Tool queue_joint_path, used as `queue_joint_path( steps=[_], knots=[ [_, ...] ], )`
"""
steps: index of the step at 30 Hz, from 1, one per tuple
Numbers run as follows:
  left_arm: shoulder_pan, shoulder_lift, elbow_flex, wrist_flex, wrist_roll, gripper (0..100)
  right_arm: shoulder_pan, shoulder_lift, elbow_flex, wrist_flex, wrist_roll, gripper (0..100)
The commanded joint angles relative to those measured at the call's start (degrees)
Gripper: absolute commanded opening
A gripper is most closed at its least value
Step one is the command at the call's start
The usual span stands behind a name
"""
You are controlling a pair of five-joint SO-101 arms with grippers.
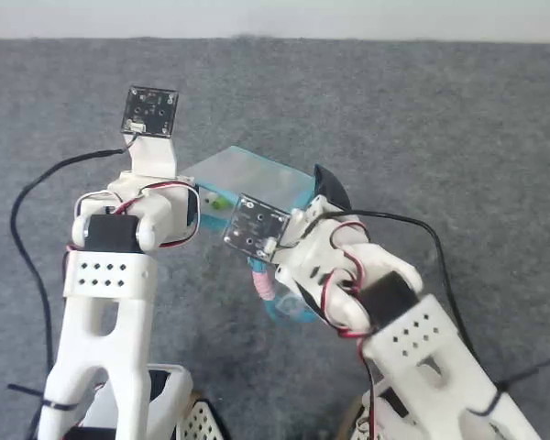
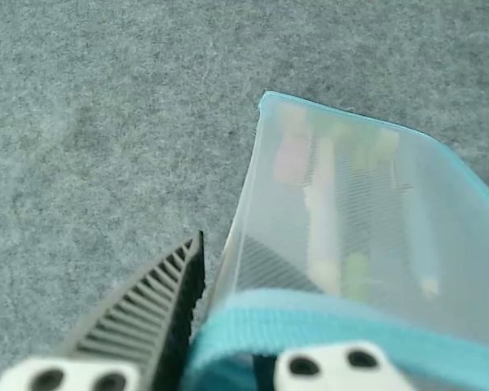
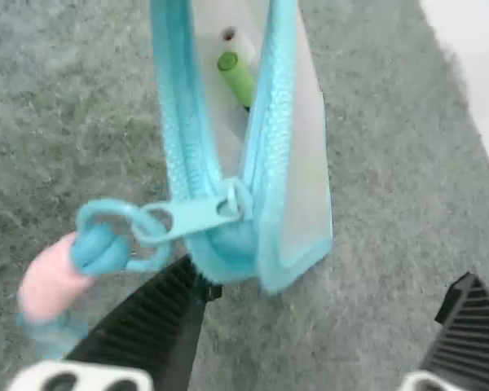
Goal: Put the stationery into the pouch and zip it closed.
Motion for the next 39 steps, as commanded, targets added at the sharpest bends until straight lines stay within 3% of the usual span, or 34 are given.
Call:
queue_joint_path(
  steps=[1,9,15,19,26,31,39],
  knots=[
    [0.5,0.9,-0.5,-1.8,0.9,5,0.3,2.1,-3.4,-2.5,0.8,40.4],
    [1.1,0.9,-0.4,-1.1,0.9,5,-2.1,6.7,-4.7,-6.9,0.7,20.1],
    [1.1,0.9,-0.4,-1.1,0.9,5,-1.6,7.3,-6.9,-6.7,-1.8,16.1],
    [1.0,0.3,-0.4,-1.1,1.0,6,0.9,7.3,-8.7,-6.9,-6.0,0.0],
    [0.7,-4.8,-4.2,6.6,0.0,19,6.5,7.4,-10.6,-6.8,-9.0,0.6],
    [0.7,-17.8,-7.3,17.8,-5.2,19,6.5,7.4,-10.6,-7.2,-9.0,0.6],
    [1.3,-26.8,-7.2,23.2,-10.3,18,6.6,7.8,-13.4,-7.2,-10.8,0.7]
  ],
)
